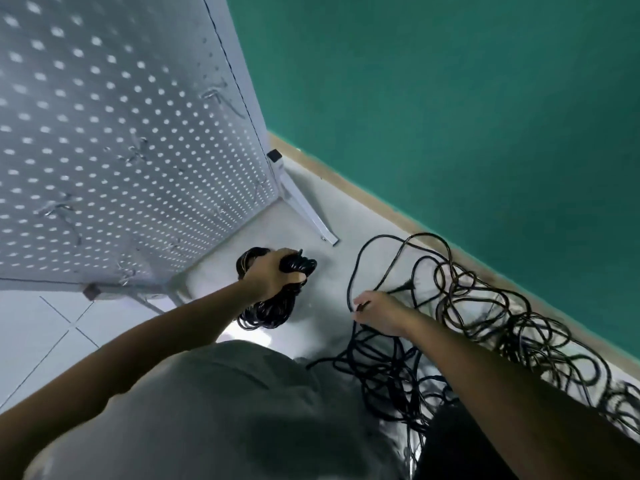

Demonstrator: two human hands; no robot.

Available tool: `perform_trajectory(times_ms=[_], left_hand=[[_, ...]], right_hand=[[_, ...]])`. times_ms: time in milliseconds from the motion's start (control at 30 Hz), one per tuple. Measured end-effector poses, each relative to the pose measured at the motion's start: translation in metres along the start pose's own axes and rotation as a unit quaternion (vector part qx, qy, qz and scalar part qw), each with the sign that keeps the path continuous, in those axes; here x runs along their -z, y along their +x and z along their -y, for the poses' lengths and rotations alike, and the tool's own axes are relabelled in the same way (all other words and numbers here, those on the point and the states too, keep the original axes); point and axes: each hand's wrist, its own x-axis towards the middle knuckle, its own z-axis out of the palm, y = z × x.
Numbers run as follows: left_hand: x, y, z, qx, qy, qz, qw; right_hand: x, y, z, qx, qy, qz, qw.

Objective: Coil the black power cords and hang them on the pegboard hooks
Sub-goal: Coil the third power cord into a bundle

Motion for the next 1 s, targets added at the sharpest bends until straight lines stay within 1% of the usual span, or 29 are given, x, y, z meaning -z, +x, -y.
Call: perform_trajectory(times_ms=[67, 200, 267, 400, 533, 667, 733, 867, 933, 1000], left_hand=[[-0.007, 0.013, 0.01, 0.003, 0.013, -0.006, 1.0], [-0.014, 0.032, 0.019, 0.023, 0.025, -0.043, 0.999], [-0.013, 0.038, 0.021, 0.032, 0.038, -0.06, 0.997], [-0.007, 0.041, 0.021, 0.061, 0.035, -0.08, 0.994], [-0.004, 0.033, 0.026, 0.037, 0.055, -0.105, 0.992], [-0.005, 0.02, 0.02, 0.014, 0.091, -0.128, 0.988], [-0.009, 0.014, 0.017, -0.008, 0.087, -0.127, 0.988], [-0.019, 0.01, 0.012, -0.037, 0.081, -0.102, 0.991], [-0.025, 0.009, 0.01, -0.043, 0.077, -0.091, 0.992], [-0.032, 0.009, 0.009, -0.049, 0.071, -0.078, 0.993]], right_hand=[[-0.01, 0.012, -0.009, -0.016, -0.018, 0.031, 0.999], [-0.024, 0.027, -0.017, -0.048, -0.005, 0.053, 0.997], [-0.031, 0.032, -0.021, -0.054, -0.021, 0.063, 0.996], [-0.04, 0.036, -0.029, -0.042, -0.033, 0.047, 0.997], [-0.04, 0.032, -0.031, -0.034, -0.031, 0.027, 0.999], [-0.038, 0.026, -0.035, -0.031, -0.019, 0.024, 0.999], [-0.039, 0.027, -0.033, -0.042, -0.015, 0.013, 0.999], [-0.049, 0.032, -0.027, -0.049, -0.11, 0.022, 0.992], [-0.055, 0.033, -0.027, -0.05, -0.112, 0.016, 0.992], [-0.06, 0.036, -0.032, -0.052, -0.085, -0.016, 0.995]])
